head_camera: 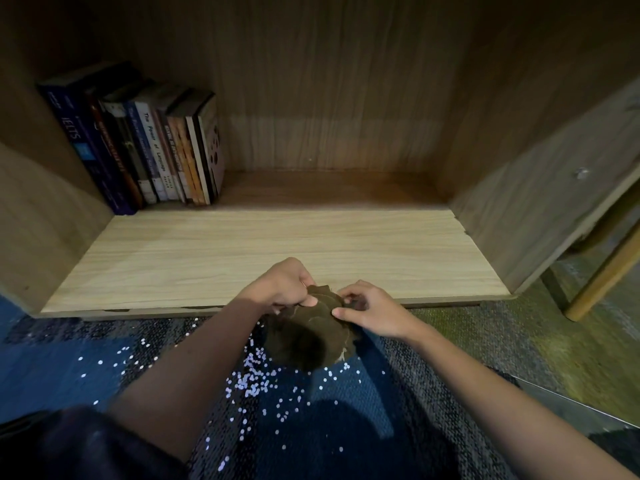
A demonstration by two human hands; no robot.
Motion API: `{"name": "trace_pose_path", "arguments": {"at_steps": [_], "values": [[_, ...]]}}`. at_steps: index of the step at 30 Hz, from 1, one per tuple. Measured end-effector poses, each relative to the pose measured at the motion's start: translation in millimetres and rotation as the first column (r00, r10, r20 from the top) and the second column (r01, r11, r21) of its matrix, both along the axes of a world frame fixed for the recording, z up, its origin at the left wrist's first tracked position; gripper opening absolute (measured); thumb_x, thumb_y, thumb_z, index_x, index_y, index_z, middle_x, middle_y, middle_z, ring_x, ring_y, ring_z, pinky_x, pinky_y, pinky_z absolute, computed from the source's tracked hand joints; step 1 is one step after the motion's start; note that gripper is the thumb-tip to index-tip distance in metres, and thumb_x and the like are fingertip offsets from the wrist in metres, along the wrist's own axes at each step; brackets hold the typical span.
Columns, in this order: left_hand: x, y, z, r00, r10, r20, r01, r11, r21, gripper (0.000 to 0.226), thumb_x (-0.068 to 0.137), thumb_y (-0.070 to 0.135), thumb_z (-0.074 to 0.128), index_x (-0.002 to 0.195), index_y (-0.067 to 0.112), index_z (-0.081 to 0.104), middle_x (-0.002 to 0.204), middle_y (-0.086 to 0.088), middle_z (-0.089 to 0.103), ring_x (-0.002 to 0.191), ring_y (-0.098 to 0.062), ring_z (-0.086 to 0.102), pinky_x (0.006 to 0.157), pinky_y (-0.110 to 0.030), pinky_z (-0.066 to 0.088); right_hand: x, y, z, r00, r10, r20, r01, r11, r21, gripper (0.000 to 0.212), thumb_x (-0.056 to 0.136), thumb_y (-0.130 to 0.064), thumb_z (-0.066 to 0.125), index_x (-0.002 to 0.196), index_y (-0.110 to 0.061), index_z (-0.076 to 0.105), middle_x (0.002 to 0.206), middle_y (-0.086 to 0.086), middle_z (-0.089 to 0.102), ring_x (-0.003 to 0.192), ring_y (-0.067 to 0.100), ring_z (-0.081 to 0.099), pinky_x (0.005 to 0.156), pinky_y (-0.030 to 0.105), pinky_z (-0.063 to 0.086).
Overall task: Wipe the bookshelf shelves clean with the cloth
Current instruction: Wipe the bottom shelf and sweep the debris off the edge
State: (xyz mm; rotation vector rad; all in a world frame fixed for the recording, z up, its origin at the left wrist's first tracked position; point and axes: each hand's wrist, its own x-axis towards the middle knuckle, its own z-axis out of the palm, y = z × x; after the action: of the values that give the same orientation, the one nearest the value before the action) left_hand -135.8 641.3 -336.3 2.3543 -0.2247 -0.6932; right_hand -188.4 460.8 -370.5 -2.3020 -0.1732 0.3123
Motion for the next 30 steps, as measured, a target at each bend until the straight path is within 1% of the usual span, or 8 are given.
{"name": "trace_pose_path", "arguments": {"at_steps": [5,7,10,14,18,22,27,30], "values": [[-4.8,-5.5,8.9,1.0,0.022,-0.014,-0.023,0.993,-0.116,0.018,0.081,0.006,0.069,0.098,0.01,0.07,0.089,-0.003,0.068,0.079,-0.013,0.06,0.073,-0.019,0.046,-2.7,-2.4,-0.6,0.998,0.007,-0.06,-0.015,0.991,-0.129,0.026,0.085,-0.021,0.063,0.11,-0.013,0.06,0.092,-0.004,0.061,0.086,0.012,0.056,0.065,0.014,0.04],[-6.8,-10.0,12.1,0.998,0.052,-0.025,-0.056,0.982,-0.18,0.012,0.082,0.004,0.067,0.089,0.013,0.069,0.083,-0.001,0.068,0.073,-0.011,0.06,0.067,-0.019,0.049,-1.9,-6.6,-0.3,0.997,-0.068,-0.025,0.065,0.992,-0.108,0.015,0.086,-0.017,0.063,0.1,-0.012,0.065,0.087,-0.001,0.064,0.083,0.014,0.058,0.065,0.016,0.041],[-6.4,-11.9,11.0,0.995,0.082,0.053,-0.071,0.981,-0.178,0.011,0.082,0.005,0.068,0.09,0.012,0.07,0.093,-0.007,0.069,0.086,-0.018,0.063,0.08,-0.026,0.051,-2.1,-11.5,6.1,0.989,-0.147,-0.001,0.147,0.989,-0.033,0.006,0.083,-0.014,0.066,0.086,-0.011,0.069,0.085,0.002,0.065,0.08,0.014,0.058,0.07,0.02,0.045],[-6.7,-11.8,7.4,0.992,0.078,0.095,-0.065,0.989,-0.131,0.017,0.081,0.007,0.069,0.098,0.008,0.07,0.102,-0.011,0.068,0.097,-0.024,0.062,0.089,-0.034,0.051,-2.0,-13.5,9.7,0.983,-0.164,0.083,0.172,0.981,-0.092,0.018,0.072,-0.016,0.076,0.07,-0.001,0.065,0.082,0.004,0.051,0.08,0.017,0.049,0.071,0.027,0.04],[-7.7,-10.0,13.0,0.977,0.119,0.179,-0.093,0.985,-0.146,0.015,0.083,0.008,0.067,0.097,0.007,0.069,0.091,-0.006,0.064,0.087,-0.019,0.057,0.077,-0.024,0.045,-6.1,-10.8,18.8,0.983,-0.167,0.08,0.168,0.986,0.0,0.005,0.082,-0.018,0.068,0.081,-0.016,0.064,0.085,-0.003,0.057,0.081,0.011,0.052,0.065,0.018,0.037],[-7.3,-11.3,25.5,0.942,0.029,0.334,-0.033,0.999,0.004,0.015,0.087,0.01,0.061,0.101,0.006,0.065,0.109,-0.01,0.063,0.102,-0.024,0.056,0.077,-0.023,0.037,-6.9,-3.2,33.5,0.978,-0.171,0.123,0.169,0.985,0.032,0.003,0.087,-0.016,0.06,0.087,-0.015,0.063,0.075,-0.009,0.059,0.07,0.0,0.052,0.052,0.006,0.037],[2.4,-6.1,44.8,0.943,-0.025,0.332,-0.004,0.996,0.086,0.018,0.087,0.011,0.063,0.103,0.004,0.062,0.116,-0.012,0.061,0.108,-0.026,0.054,0.08,-0.025,0.038,-1.8,3.7,53.4,0.969,-0.155,0.19,0.168,0.984,-0.052,0.01,0.087,-0.018,0.061,0.088,-0.009,0.066,0.078,0.0,0.062,0.075,0.014,0.056,0.059,0.02,0.039],[6.3,0.7,58.2,0.936,-0.076,0.343,0.019,0.986,0.166,0.031,0.087,0.015,0.064,0.113,0.0,0.057,0.121,-0.014,0.058,0.114,-0.028,0.051,0.088,-0.028,0.038,4.0,10.1,72.0,0.967,-0.104,0.232,0.14,0.98,-0.142,0.014,0.088,-0.021,0.06,0.093,-0.008,0.066,0.081,0.002,0.063,0.075,0.014,0.054,0.058,0.021,0.037]]}}
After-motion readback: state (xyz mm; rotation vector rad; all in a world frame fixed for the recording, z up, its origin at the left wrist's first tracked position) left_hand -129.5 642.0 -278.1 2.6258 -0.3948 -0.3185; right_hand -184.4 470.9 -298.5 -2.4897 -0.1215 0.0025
